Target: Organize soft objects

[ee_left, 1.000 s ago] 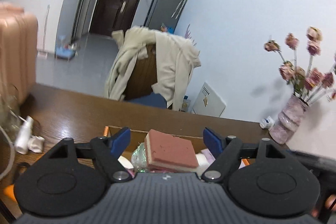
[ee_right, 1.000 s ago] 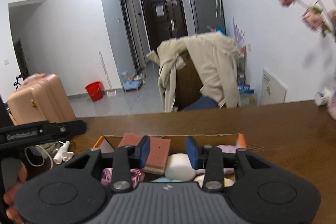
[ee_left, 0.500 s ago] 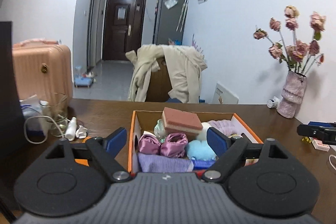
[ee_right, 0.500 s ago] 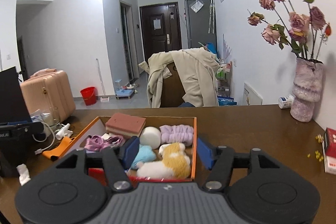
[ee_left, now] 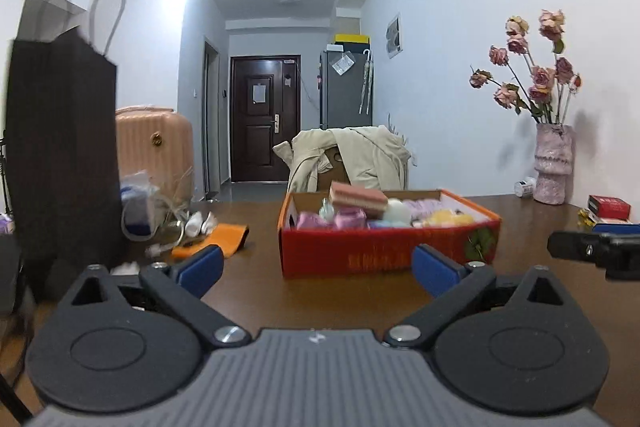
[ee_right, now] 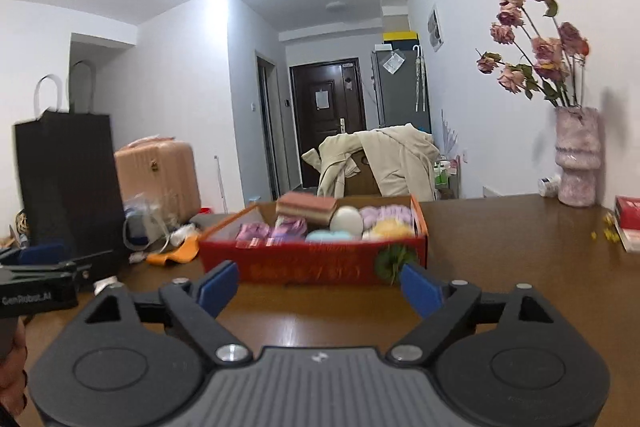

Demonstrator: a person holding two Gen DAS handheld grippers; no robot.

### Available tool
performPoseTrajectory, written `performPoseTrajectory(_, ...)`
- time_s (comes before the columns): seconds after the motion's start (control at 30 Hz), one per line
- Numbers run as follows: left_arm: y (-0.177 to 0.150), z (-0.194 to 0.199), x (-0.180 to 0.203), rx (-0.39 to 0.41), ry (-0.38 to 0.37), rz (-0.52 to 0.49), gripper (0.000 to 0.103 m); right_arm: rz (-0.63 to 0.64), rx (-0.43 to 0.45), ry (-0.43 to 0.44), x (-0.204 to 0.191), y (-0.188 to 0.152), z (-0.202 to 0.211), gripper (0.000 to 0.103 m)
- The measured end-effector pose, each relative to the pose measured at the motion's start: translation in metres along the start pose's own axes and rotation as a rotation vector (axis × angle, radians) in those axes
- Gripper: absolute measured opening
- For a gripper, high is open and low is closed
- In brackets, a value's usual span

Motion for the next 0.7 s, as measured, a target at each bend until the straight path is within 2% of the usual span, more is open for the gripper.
performPoseTrajectory(0.13,-0.029,0.038,0.008,-0.008,-0.005,-0.008,0.103,0.047,-0.031,-0.034,-0.003,-0.036,0.039,0.089)
performPoseTrajectory(0.3,-0.044,0.053,0.008,0.006,0.0,0.003,0.103,0.076,-0.105,-0.017,-0.014,-0.069,0.058,0.089)
performPoseTrajectory(0.47,-0.039,0.046,0.004,0.007,0.007,0.04,0.103,0.058,-0.073,-0.01,-0.023,-0.064,0.06,0.089)
performPoseTrajectory(0.7,-0.04,0.049,0.001,0.003,0.002,0.036,0.103,0.063,-0.067,0.012,-0.032,-0.063,0.061,0.089)
Point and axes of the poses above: each gripper's, at about its wrist camera, not at the fingertips, and z roughly against the way its jaws point, x to its right, y to its top, the point moved 8 cm from there along -z, roughly the way its jaws point, and after that the axes turned 14 degrees about x, right-handed, at the moved point
